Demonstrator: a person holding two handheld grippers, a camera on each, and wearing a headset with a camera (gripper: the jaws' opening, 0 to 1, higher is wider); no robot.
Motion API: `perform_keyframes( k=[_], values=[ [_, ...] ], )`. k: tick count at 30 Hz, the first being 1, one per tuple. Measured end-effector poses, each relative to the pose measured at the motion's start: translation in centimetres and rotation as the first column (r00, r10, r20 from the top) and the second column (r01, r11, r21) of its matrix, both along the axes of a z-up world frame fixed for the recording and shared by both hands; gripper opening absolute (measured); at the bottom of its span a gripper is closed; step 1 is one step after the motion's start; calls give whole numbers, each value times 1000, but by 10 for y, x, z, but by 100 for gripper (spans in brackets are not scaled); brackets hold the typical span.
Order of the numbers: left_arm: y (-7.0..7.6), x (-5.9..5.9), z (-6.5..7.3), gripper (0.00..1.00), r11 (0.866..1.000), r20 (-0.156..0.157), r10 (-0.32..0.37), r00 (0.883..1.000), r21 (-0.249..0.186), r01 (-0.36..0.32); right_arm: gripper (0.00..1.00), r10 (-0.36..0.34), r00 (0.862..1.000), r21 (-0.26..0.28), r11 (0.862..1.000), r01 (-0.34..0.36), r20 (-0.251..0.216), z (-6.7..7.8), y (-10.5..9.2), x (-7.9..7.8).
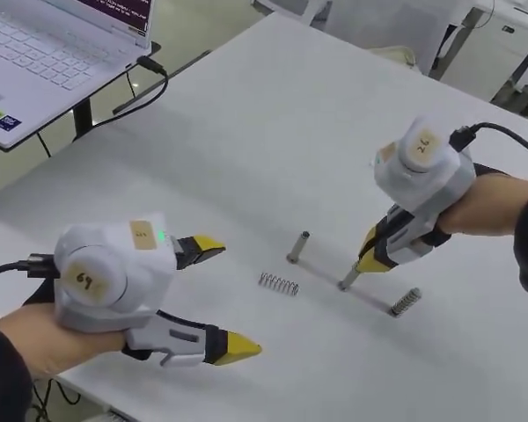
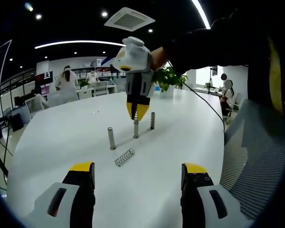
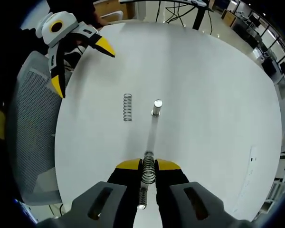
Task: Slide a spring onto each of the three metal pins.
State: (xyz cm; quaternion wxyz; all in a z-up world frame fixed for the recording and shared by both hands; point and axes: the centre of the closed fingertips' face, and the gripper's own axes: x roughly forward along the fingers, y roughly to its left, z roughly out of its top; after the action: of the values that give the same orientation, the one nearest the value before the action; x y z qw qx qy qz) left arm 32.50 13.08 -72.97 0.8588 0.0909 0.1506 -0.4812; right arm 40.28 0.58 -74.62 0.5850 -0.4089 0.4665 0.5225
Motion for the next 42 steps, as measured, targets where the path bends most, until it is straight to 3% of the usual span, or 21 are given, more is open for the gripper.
perform_keyframes(
  k=[16, 29, 42],
  values=[
    [1, 1, 0, 68, 1000, 0, -1, 1000, 1, 1, 8, -11, 1000, -11, 1000, 11, 0, -20, 3, -3],
    [0, 0, 0, 66, 1000, -3, -11, 1000, 12, 11, 9, -32, 999, -8, 999, 33, 17, -38, 0, 4],
    [-2, 1, -2, 64, 1000, -9, -20, 1000, 19, 20, 9, -36, 999, 5, 999, 36, 20, -41, 1, 4]
  ],
)
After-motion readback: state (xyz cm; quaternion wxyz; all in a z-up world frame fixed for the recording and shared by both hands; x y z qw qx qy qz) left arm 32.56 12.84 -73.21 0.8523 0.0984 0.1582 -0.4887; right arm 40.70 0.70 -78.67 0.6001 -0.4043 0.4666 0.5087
